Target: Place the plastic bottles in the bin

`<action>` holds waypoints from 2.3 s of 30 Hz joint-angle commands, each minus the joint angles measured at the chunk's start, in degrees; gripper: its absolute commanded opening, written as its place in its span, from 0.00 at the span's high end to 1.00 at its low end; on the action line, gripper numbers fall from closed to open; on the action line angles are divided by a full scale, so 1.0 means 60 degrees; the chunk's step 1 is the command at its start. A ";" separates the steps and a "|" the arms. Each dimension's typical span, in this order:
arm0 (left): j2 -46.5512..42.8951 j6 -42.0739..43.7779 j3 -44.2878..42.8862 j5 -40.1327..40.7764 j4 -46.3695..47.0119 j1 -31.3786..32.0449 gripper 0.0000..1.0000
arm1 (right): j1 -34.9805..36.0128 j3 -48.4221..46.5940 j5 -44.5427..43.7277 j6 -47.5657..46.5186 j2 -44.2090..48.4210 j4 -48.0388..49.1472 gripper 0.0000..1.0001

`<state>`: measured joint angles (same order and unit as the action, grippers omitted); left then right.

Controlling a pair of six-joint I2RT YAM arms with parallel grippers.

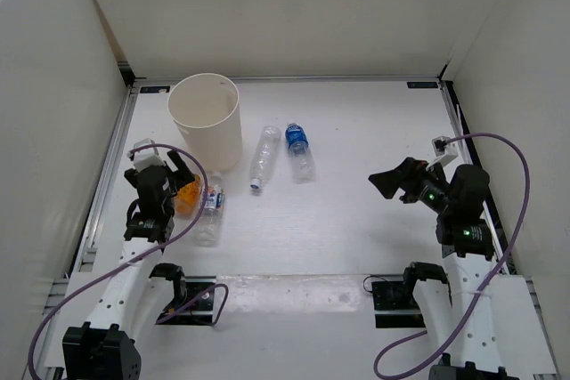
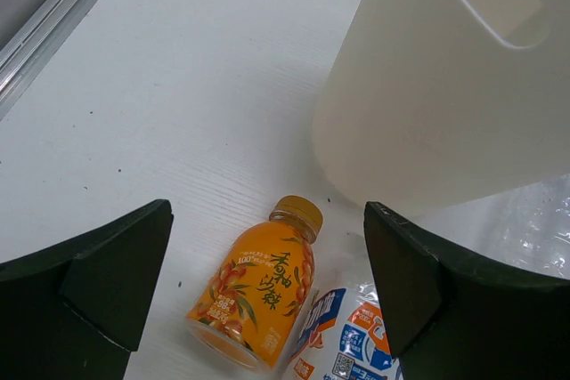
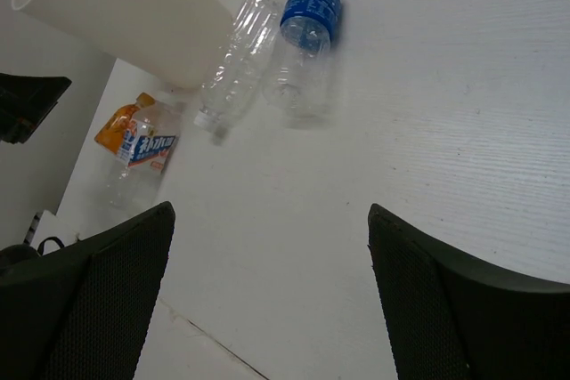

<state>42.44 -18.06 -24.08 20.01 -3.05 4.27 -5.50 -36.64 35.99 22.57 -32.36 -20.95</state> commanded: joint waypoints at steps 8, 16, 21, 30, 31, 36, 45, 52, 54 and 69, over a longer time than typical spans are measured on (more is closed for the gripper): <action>-0.0012 -0.0065 -0.0250 0.0107 -0.0034 -0.0053 0.00 | -0.0256 -0.0001 0.0154 -0.0011 0.0325 -0.0082 0.10; -0.0012 -0.0080 -0.0265 0.0093 -0.0063 -0.0053 0.00 | -0.0168 -0.0074 0.0256 -0.0274 0.0252 -0.0053 0.10; 0.0002 -0.0502 -0.0265 0.1069 -0.0383 -0.0053 0.00 | 0.1964 -0.0630 -0.2097 -0.1237 0.0441 -0.0871 0.10; 0.0529 -0.1665 -0.0880 -0.0721 -0.1678 -0.0595 0.00 | 0.7636 -0.1391 -0.9242 -0.1549 -0.0712 -0.0537 0.10; 0.0603 -0.1546 -0.0895 -0.0945 -0.1515 -0.0624 0.00 | 0.8640 -0.1784 -0.9627 -0.1520 -0.1440 -0.0566 0.10; 0.0180 -0.1369 -0.1027 -0.1855 -0.1791 -0.0946 0.00 | 0.9691 -0.3775 -1.1657 -0.0973 -0.3232 -0.1503 0.10; -0.0599 -0.1428 -0.0690 -0.2031 -0.1691 -0.1225 0.00 | 0.5018 -0.5142 -0.3582 0.0252 -0.6232 -0.0567 0.10; 0.0002 -0.1501 -0.0924 -0.2163 -0.1850 -0.1386 0.00 | 0.5604 -0.8065 -0.4665 -0.0333 -1.0112 -0.1909 0.10; -0.0012 -0.1545 -0.0924 -0.2192 -0.1821 -0.1401 0.00 | 0.5560 -0.9108 -0.4753 -0.0436 -1.0790 -0.2279 0.10; 0.0017 -0.1721 -0.0880 -0.2354 -0.1674 -0.1577 0.00 | 0.5428 -1.4108 -0.5075 -0.1139 -1.6432 -0.4785 0.10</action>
<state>42.39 -27.92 -27.90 6.59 -14.13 -4.69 27.29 -116.64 5.54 16.86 -129.16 -45.34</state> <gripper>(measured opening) 0.996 0.905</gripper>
